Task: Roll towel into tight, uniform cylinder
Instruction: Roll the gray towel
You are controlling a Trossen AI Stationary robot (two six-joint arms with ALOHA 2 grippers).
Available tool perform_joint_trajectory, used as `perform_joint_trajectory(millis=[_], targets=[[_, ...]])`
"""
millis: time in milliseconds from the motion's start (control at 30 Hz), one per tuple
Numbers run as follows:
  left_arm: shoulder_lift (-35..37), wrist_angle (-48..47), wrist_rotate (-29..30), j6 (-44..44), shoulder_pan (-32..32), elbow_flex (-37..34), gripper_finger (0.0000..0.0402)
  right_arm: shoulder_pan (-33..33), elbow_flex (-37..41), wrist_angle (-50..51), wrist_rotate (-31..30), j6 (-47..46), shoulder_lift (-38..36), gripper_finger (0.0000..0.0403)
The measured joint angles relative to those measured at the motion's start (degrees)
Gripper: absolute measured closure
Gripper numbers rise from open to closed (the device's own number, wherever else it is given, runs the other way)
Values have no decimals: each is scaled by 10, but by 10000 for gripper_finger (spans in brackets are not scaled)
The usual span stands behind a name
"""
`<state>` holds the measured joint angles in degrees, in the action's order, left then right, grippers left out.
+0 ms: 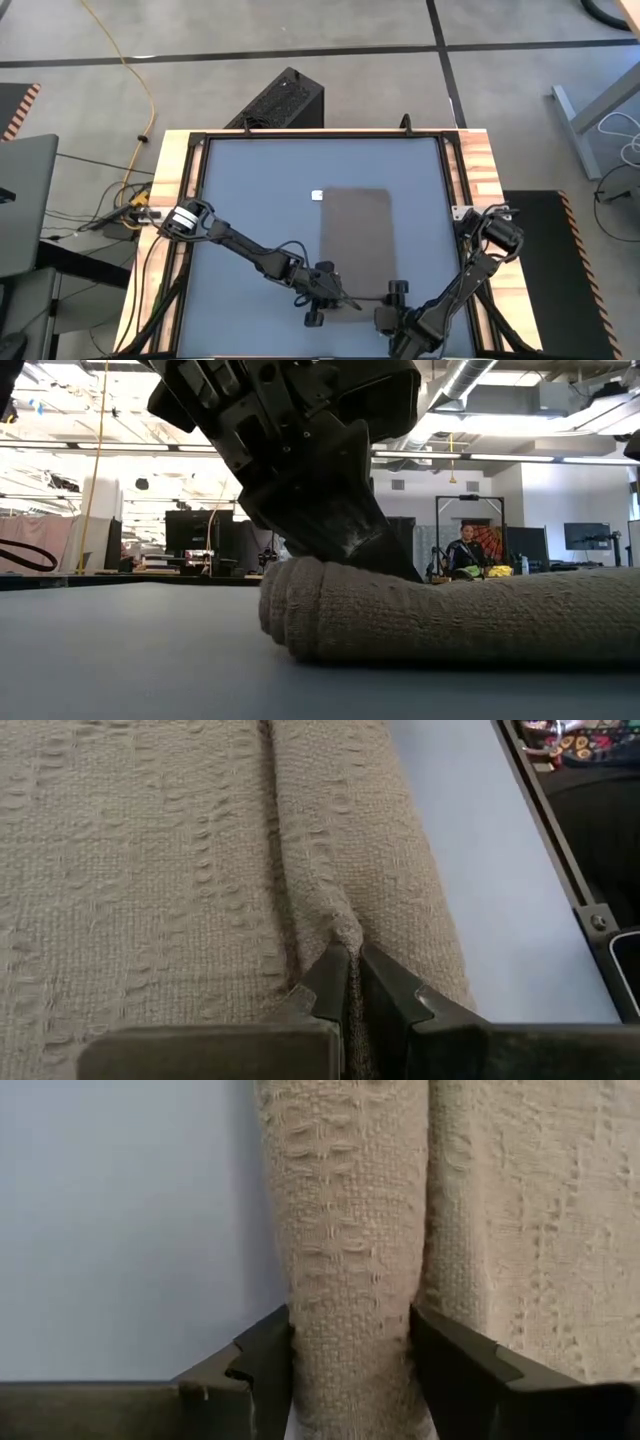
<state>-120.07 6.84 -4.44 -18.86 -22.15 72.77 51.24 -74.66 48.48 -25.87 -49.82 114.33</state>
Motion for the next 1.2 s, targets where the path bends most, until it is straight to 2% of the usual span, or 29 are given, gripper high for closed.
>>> perform_joint_trajectory(millis=[133, 333, 467, 567, 767, 933, 1033, 1200], targets=[[0, 2, 2, 13, 0, 0, 396, -8, -1, -2, 28, 2, 0, 222], [8, 9, 15, 15, 6, 0, 390, -20, 0, -14, 102, 3, 0, 344], [29, 10, 16, 24, 9, 0, 363, -24, 2, -16, 118, 4, -15, 344], [50, -9, 16, 24, 9, 0, 334, -31, 14, -48, 159, 16, -35, 344], [77, -14, 12, 19, 1, 0, 285, -49, 129, -263, 288, 16, -94, 344], [65, 58, 19, 36, -43, 0, 262, -71, 238, -386, 317, -42, -148, 344], [55, 61, 76, 89, -78, 0, 251, -78, 281, -423, 316, -69, -176, 343], [56, 40, 250, 190, -116, 0, 234, -90, 313, -454, 316, -73, -200, 341]])
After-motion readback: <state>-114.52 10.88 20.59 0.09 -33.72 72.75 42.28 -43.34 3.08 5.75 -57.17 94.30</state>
